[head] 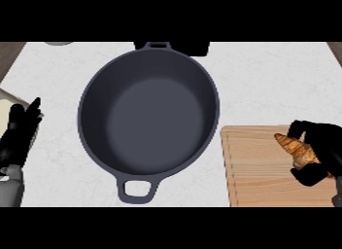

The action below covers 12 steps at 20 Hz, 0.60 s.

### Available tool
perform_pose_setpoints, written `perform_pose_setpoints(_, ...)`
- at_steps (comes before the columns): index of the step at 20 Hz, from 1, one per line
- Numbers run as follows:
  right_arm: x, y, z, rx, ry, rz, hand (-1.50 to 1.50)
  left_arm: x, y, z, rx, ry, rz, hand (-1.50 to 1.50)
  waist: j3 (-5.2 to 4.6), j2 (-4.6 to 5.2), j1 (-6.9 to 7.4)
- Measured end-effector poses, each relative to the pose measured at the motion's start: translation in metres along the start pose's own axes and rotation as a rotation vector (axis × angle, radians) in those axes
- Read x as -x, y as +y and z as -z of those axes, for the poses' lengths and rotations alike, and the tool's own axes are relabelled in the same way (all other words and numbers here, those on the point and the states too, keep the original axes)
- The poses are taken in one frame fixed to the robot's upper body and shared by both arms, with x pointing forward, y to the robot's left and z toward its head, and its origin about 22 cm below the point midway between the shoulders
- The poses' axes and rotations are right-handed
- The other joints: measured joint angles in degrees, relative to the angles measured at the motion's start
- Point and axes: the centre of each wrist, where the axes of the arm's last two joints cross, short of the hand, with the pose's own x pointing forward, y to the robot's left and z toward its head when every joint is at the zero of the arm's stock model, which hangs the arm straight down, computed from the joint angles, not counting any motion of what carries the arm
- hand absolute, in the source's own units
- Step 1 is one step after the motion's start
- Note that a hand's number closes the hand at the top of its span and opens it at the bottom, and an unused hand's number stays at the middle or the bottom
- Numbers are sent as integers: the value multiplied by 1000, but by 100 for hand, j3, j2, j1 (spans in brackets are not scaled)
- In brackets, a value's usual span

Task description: Pick the croissant from the cutting board and place it in the pot

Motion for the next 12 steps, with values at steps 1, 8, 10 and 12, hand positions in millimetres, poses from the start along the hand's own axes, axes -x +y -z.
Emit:
perform_pose_setpoints(1,3,-8,0,28,-19,-13,150,2,-2,-1,-2,3,0,0,0,-2,-8)
perform_pose_setpoints(8,-13,-58,-23,306,-189,98,150,2,7,-4,-10,14,-7,0,1,-28,-80)
perform_pose_setpoints(10,-22,-72,-33,387,-254,162,150,2,5,-5,-9,15,-1,0,1,-34,-98)
perform_pose_setpoints(12,-32,-90,-42,465,-326,237,150,6,6,-4,-10,13,-2,0,-1,-34,-104)
